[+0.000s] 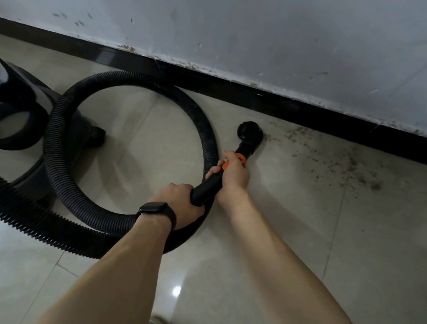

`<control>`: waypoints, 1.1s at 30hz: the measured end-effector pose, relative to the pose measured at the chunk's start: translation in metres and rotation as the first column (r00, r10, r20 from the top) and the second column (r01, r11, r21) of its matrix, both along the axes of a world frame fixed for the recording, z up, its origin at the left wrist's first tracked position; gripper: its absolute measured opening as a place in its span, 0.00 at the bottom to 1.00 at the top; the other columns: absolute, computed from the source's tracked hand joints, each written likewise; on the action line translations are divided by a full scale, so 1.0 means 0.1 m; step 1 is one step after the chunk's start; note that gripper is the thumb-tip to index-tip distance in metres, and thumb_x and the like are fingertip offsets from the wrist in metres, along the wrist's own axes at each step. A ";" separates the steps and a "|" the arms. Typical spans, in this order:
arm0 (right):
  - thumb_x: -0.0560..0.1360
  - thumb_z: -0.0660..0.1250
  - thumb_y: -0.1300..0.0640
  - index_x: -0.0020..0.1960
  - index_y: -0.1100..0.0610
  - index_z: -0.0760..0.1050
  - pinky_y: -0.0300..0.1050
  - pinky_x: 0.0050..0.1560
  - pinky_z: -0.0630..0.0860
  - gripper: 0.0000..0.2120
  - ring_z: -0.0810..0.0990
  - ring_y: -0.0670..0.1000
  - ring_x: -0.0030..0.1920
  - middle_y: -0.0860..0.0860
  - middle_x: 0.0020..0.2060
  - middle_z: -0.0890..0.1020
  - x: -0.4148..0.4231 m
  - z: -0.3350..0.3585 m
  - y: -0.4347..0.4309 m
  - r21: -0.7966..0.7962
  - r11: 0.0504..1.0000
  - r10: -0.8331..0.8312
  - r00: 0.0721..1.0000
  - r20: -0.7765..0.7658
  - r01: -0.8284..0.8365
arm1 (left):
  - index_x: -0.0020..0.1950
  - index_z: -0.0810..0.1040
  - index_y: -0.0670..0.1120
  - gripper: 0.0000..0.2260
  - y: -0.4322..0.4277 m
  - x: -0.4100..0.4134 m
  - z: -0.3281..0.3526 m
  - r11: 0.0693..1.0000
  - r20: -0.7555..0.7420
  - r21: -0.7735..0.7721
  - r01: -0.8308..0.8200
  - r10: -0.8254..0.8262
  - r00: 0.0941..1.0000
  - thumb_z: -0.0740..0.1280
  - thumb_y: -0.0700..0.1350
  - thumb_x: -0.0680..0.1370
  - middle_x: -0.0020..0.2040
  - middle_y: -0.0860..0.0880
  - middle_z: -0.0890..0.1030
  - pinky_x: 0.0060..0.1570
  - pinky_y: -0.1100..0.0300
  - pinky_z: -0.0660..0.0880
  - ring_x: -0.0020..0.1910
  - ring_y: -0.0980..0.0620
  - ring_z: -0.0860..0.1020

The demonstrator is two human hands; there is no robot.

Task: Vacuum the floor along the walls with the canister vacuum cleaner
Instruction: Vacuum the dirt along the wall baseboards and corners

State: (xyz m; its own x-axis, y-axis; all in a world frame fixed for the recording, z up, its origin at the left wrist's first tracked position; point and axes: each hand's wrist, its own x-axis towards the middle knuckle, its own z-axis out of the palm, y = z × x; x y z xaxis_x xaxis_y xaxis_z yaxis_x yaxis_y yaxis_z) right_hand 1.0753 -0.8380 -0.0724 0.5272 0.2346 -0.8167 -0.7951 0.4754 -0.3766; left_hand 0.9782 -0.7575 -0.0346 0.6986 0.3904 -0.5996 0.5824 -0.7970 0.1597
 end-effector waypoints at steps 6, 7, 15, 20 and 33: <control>0.79 0.69 0.59 0.38 0.58 0.71 0.42 0.29 0.71 0.12 0.69 0.48 0.21 0.49 0.25 0.71 0.17 0.01 -0.02 -0.061 0.998 0.015 0.999 0.031 -0.013 | 0.49 0.73 0.51 0.16 -0.06 0.11 -0.05 1.000 0.060 -0.003 0.008 -0.007 0.998 0.63 0.63 0.76 0.40 0.50 0.78 0.39 0.54 0.77 0.37 0.49 0.78; 0.79 0.69 0.59 0.38 0.58 0.71 0.42 0.29 0.71 0.12 0.69 0.48 0.21 0.49 0.25 0.71 0.18 0.00 -0.02 -0.068 0.998 0.020 0.999 0.036 -0.017 | 0.49 0.72 0.50 0.16 -0.07 0.12 -0.05 1.000 0.068 0.000 0.008 -0.008 0.998 0.62 0.63 0.77 0.40 0.49 0.78 0.39 0.54 0.77 0.37 0.48 0.77; 0.79 0.69 0.59 0.41 0.58 0.71 0.42 0.28 0.71 0.11 0.68 0.48 0.21 0.49 0.24 0.71 0.34 -0.04 0.09 -0.108 0.994 0.029 0.996 0.080 -0.020 | 0.53 0.67 0.49 0.16 -0.08 0.15 -0.06 0.999 0.160 0.035 0.034 -0.040 0.986 0.61 0.62 0.79 0.39 0.51 0.76 0.40 0.51 0.78 0.38 0.46 0.78; 0.80 0.69 0.59 0.41 0.60 0.72 0.41 0.26 0.70 0.10 0.68 0.48 0.21 0.49 0.24 0.72 0.41 0.02 0.24 -0.141 0.986 0.107 0.990 0.091 -0.094 | 0.52 0.66 0.49 0.16 -0.04 0.17 -0.08 0.998 0.184 -0.003 -0.056 0.055 0.981 0.61 0.62 0.79 0.38 0.50 0.77 0.40 0.50 0.79 0.36 0.47 0.78; 0.80 0.70 0.55 0.56 0.60 0.72 0.42 0.27 0.74 0.11 0.71 0.48 0.22 0.50 0.28 0.74 -0.26 -0.01 0.12 -0.123 0.988 -0.095 0.995 -0.001 0.094 | 0.46 0.67 0.55 0.21 0.15 -0.26 0.14 0.979 0.023 0.105 0.175 -0.179 0.984 0.56 0.72 0.75 0.37 0.54 0.77 0.34 0.58 0.72 0.33 0.54 0.76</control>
State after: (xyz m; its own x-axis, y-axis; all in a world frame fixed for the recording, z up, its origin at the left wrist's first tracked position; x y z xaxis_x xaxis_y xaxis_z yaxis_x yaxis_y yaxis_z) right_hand 1.0488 -0.8256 -0.0737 0.5363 0.0813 -0.8401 -0.7515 0.4991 -0.4315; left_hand 0.9525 -0.7426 -0.0202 0.7806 0.3169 -0.5387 0.4266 -0.9001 0.0886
